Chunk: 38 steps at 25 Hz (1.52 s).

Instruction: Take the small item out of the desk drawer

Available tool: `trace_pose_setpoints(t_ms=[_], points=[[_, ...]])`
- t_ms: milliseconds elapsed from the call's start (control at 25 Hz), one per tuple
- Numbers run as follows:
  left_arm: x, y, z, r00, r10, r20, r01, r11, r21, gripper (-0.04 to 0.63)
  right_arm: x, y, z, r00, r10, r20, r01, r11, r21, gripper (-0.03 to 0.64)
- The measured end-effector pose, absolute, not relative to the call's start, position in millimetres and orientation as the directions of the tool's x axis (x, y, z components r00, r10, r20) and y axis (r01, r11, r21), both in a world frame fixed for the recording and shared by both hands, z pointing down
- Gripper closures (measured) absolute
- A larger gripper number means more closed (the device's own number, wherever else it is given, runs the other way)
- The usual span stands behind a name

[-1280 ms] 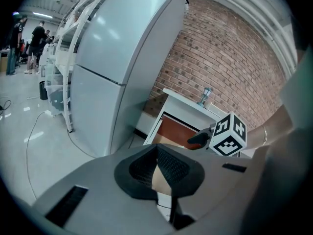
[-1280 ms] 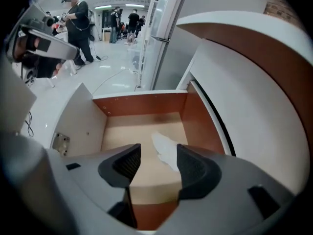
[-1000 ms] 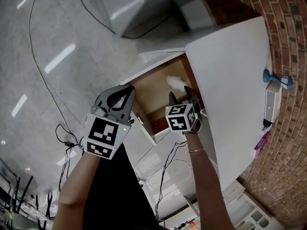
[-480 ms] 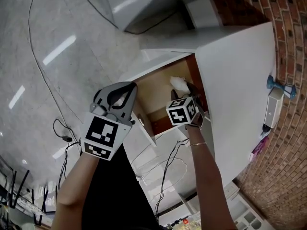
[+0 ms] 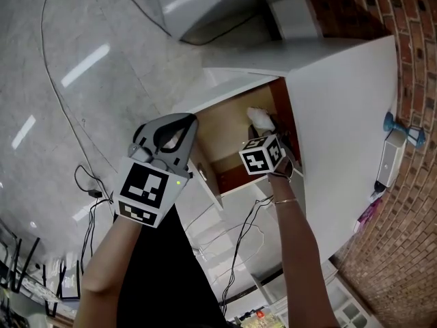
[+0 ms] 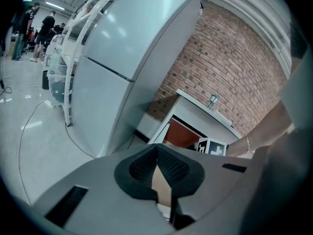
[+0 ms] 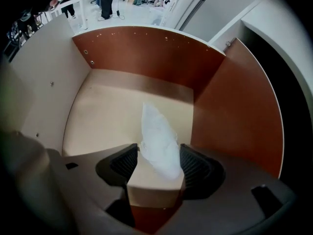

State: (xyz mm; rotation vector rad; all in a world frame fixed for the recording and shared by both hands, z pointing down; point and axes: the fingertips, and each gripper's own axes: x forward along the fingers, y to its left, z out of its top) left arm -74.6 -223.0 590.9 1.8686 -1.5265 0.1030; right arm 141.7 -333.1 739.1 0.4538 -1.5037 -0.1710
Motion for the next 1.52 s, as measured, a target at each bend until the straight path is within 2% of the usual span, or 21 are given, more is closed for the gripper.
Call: trace_pose_setpoints(t_ms=[400,480,560,680,840,1280,1520], points=[[-77,-226,594,0.289,-0.826,0.485,-0.888,-0.041,0.459,0.574,138,-342,749,0.111,-0.357,0.928,-0.171,0.913,0.372,0.347],[-78,-226,594,0.288,-0.826,0.484,-0.888,-0.041,0.458,0.574,138,-338,751,0.118,-0.338,0.934,-0.153,0.923,0.353,0.367],[-78,-226,593,0.288,-0.827,0.484,-0.888,-0.042,0.457,0.574,136,-333,753,0.122,-0.327,0.937,-0.126,0.931,0.342,0.419],[-79,-225,592,0.286,-0.827,0.484,-0.889,-0.041,0.456,0.574,136,-332,752,0.119,-0.353,0.928,-0.096,0.926,0.365,0.433],[-81,-220,593,0.287,-0.823,0.49,-0.891,-0.041,0.452,0.574,135,-324,753,0.113,-0.328,0.938,-0.136,0.93,0.341,0.436],[-80,-209,587,0.3,-0.81,0.504,-0.899,-0.063,0.434,0.574,98,-260,733,-0.034,-0.247,0.968,-0.203,0.95,0.235,0.436],[-73,-200,577,0.32,-0.799,0.509,-0.904,-0.096,0.418,0.574,91,-228,709,-0.094,-0.243,0.965,-0.24,0.947,0.215,0.436]])
